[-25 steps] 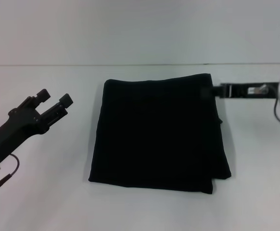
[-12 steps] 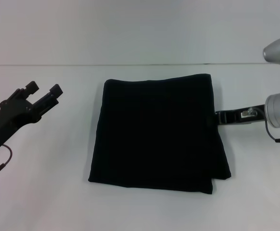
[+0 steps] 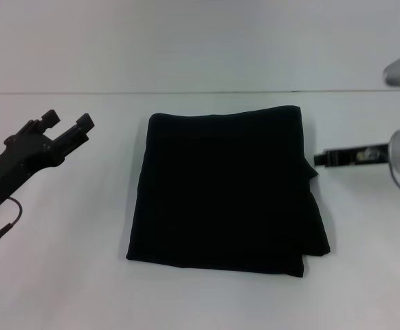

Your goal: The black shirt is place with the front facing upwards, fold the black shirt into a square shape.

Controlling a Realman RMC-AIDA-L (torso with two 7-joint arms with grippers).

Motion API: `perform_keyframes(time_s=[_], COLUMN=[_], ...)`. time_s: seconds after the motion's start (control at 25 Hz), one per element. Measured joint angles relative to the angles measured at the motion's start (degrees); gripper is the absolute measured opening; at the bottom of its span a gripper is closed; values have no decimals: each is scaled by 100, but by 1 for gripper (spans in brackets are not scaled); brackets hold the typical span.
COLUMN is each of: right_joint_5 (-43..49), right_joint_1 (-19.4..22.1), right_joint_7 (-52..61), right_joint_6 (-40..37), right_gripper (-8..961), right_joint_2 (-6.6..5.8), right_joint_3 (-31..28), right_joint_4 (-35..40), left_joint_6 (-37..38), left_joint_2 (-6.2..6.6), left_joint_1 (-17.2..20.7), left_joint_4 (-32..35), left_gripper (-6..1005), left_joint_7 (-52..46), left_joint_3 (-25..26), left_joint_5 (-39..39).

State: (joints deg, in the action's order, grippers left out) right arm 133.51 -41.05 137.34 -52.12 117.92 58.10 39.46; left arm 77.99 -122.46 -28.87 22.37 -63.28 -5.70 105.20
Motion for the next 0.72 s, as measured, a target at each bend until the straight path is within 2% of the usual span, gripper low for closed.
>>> perform_keyframes(time_s=[0.16, 0.32, 0.44, 0.6, 0.72], right_joint_5=[-387, -981, -1441, -2478, -3622], right_joint_1=[245, 350, 514, 894, 1252], right_joint_7=[-95, -634, -1284, -2519, -4405], right_joint_6=[-297, -554, -633, -1204, -2198], right_gripper=[9, 10, 10, 10, 37], right_joint_2=[-19, -57, -12, 61, 80], right_joint_3=[-114, -284, -566, -1034, -1325], right_joint_4=[604, 690, 657, 502, 100], left_joint_6=[-2, 77, 123, 270, 753], left_joint_2=[28, 46, 76, 158, 196], left_joint_1=[-63, -92, -104, -110, -108], left_joint_4=[5, 24, 149, 542, 815], left_gripper=[874, 874, 874, 874, 874], left_joint_7=[-86, -160, -450, -1305, -1494], left_joint_3=[-28, -137, -411, -1022, -1303], left_joint_5=[16, 80, 92, 132, 140])
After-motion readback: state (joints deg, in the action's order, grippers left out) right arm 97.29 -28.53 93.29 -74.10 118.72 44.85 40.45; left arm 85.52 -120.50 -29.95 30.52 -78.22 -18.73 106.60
